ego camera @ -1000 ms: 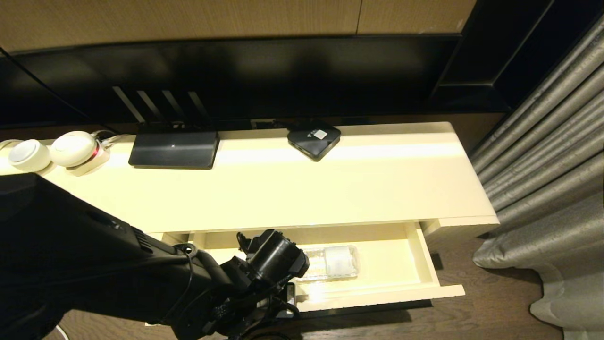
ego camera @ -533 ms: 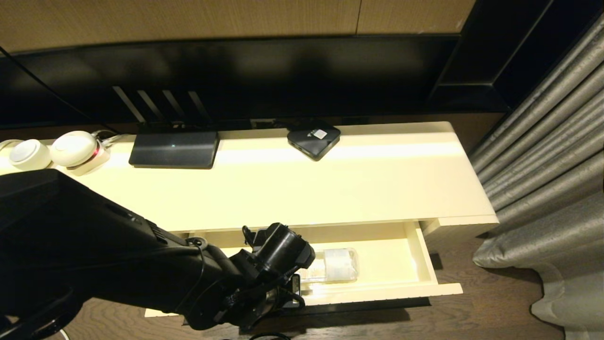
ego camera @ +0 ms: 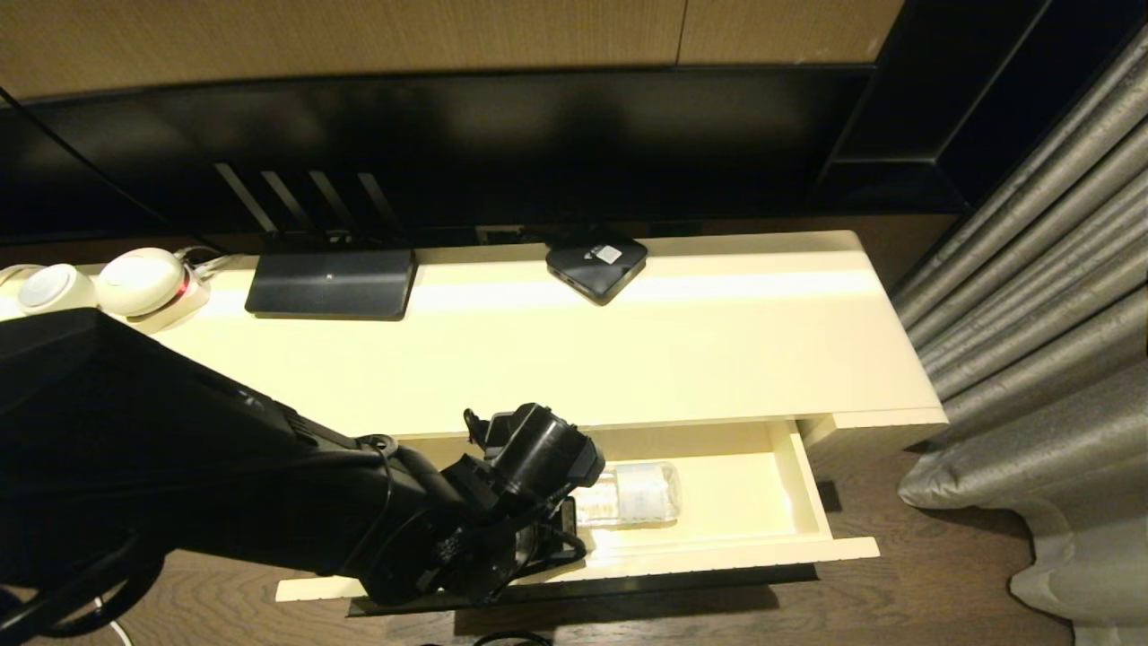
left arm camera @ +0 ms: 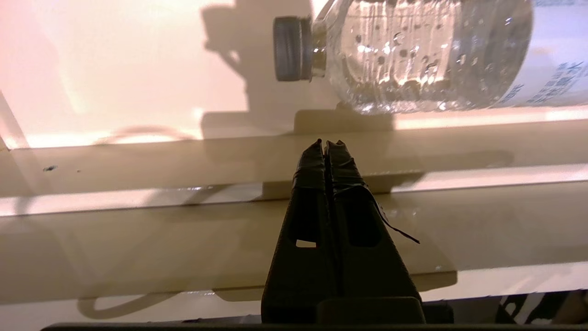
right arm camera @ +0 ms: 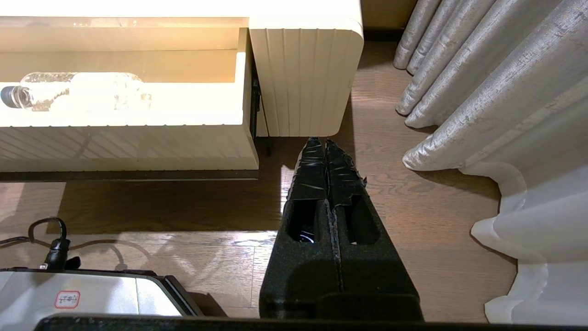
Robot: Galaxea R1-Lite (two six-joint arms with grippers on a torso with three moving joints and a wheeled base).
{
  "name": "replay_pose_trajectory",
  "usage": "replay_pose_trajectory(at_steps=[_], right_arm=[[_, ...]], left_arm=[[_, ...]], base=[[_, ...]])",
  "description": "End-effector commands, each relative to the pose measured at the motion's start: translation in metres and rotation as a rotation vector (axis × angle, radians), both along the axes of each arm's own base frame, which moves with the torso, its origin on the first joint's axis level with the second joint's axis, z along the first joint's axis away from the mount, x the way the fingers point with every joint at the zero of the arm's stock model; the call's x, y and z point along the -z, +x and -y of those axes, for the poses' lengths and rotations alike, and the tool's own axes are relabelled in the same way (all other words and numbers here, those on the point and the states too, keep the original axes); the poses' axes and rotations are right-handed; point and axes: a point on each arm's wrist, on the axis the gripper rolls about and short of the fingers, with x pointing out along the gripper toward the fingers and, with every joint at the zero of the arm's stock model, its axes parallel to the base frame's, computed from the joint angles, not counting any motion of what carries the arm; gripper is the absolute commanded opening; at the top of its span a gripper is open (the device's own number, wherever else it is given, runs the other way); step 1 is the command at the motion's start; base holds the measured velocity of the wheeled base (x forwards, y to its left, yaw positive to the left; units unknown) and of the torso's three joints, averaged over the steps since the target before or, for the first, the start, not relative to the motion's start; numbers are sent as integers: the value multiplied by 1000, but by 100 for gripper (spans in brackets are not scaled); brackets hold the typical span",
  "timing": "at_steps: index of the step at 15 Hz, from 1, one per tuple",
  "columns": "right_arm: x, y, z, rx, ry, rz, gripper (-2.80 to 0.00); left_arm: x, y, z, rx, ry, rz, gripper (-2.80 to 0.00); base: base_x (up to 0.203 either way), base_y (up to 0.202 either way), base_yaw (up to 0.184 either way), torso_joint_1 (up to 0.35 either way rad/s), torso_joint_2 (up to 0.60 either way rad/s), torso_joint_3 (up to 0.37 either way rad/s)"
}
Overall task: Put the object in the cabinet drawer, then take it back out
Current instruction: Open the drawer
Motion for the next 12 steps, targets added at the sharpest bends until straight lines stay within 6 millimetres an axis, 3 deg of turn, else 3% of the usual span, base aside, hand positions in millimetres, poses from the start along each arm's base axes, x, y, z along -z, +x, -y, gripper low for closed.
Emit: replay_pose_trajectory(at_steps=[1, 6, 12], right_arm=[[0, 0, 0, -1, 0, -2, -280], [0, 0, 0, -1, 0, -1, -280], [0, 0, 0, 0, 0, -3, -280]], left_arm=[[-8, 5, 4, -5, -26, 26, -280], [-16, 15, 13, -19, -81, -10, -280], [-17, 13, 12, -33, -98, -137, -280]], base=[[0, 0, 0, 0, 0, 0], [0, 0, 0, 0, 0, 0], [0, 0, 0, 0, 0, 0]])
